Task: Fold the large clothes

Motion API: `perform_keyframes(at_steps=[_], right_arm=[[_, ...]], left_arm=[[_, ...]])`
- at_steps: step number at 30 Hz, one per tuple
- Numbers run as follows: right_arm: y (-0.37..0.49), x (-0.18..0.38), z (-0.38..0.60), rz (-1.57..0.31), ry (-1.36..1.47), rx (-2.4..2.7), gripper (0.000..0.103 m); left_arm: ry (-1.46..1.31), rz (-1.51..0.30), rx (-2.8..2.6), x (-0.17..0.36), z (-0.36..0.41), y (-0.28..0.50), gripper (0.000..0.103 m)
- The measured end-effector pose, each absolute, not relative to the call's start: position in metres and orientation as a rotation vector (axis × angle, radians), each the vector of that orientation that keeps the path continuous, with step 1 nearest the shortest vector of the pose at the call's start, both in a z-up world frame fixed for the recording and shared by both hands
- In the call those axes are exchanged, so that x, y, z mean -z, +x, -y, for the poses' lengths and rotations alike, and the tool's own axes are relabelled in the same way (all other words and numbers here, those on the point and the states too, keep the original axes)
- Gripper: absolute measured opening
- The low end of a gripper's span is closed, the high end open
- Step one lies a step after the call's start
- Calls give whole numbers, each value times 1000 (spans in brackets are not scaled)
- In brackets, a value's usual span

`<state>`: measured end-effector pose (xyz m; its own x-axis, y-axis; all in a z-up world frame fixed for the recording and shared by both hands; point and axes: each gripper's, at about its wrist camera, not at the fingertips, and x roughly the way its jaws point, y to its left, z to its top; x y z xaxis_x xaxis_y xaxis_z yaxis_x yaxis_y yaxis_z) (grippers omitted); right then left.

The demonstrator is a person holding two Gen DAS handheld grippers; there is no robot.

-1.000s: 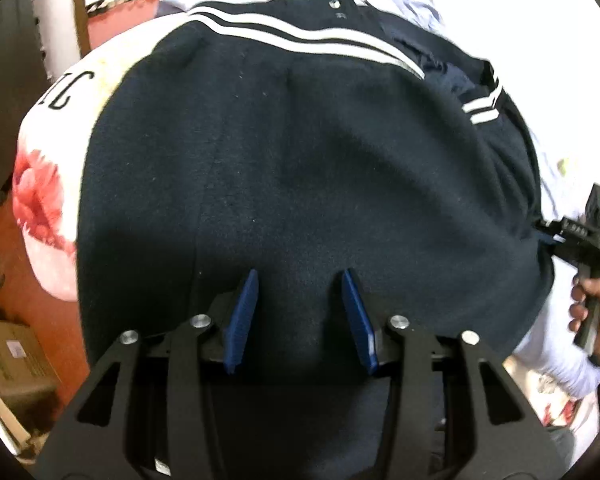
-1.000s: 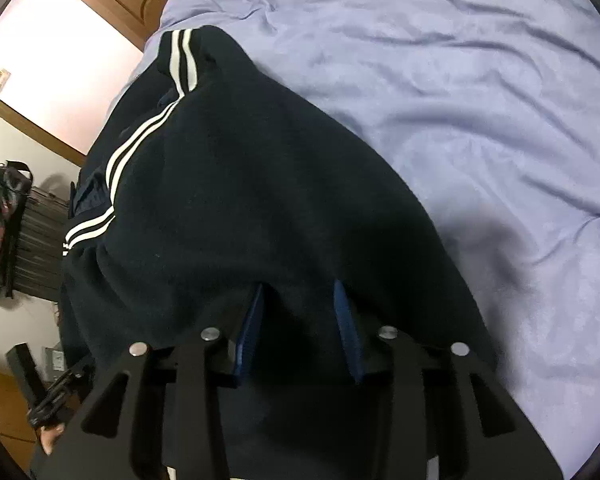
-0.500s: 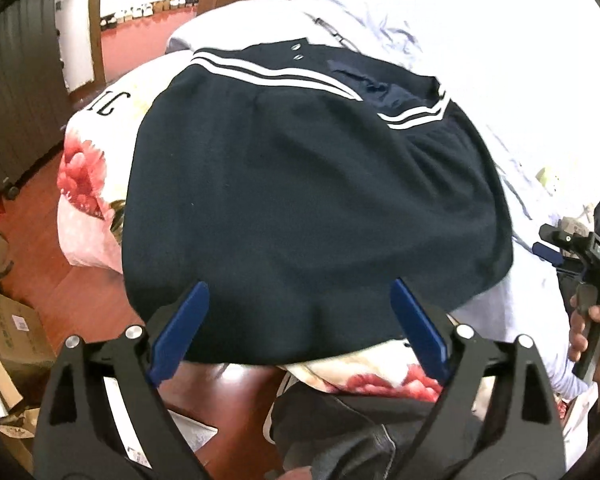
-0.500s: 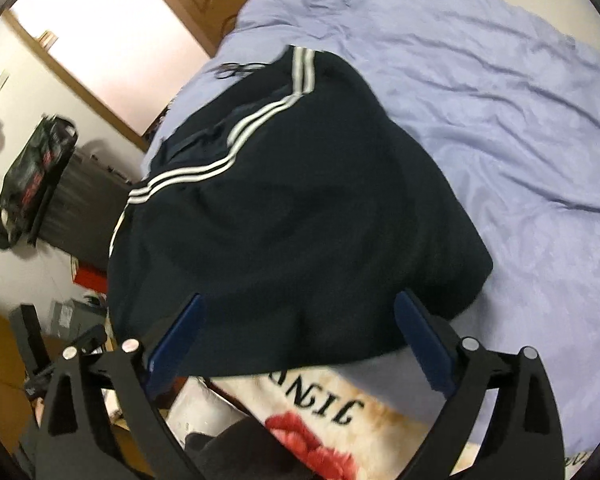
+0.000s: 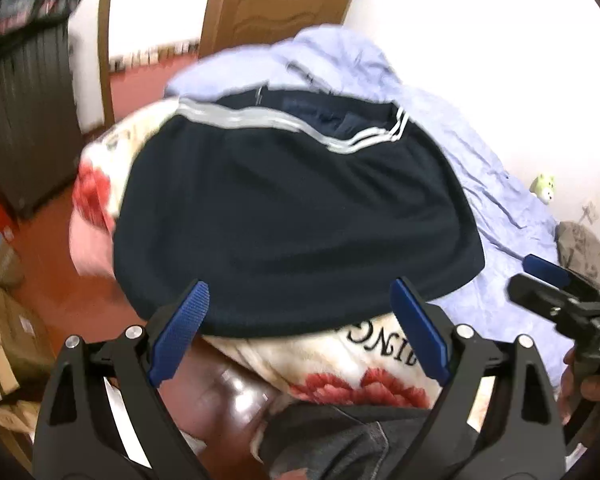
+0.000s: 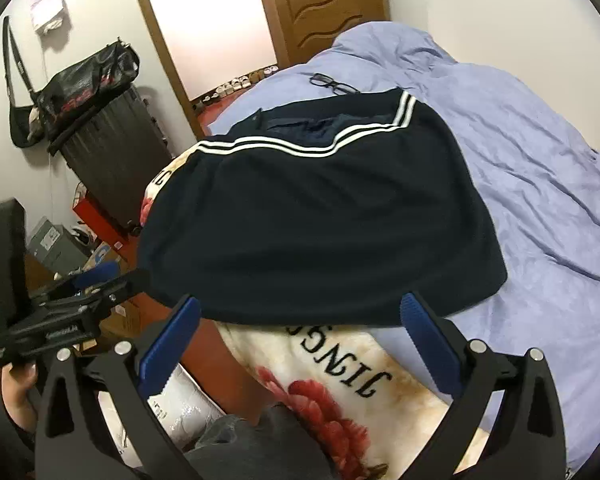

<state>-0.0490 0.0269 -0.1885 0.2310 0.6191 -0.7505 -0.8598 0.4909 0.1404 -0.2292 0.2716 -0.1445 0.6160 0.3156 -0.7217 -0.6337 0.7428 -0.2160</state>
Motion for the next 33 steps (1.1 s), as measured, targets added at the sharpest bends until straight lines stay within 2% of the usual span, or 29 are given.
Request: perform_keyframes(at_steps=[8,33], right_arm=[[-65,194,-32,-826,-369,-1054,98],[-51,192,-30,-843,-313,-1046,98]], left_arm=[[-302,-604,-622,117,-239,-234,92],[-351,-629,-614,120,-247,-231,92]])
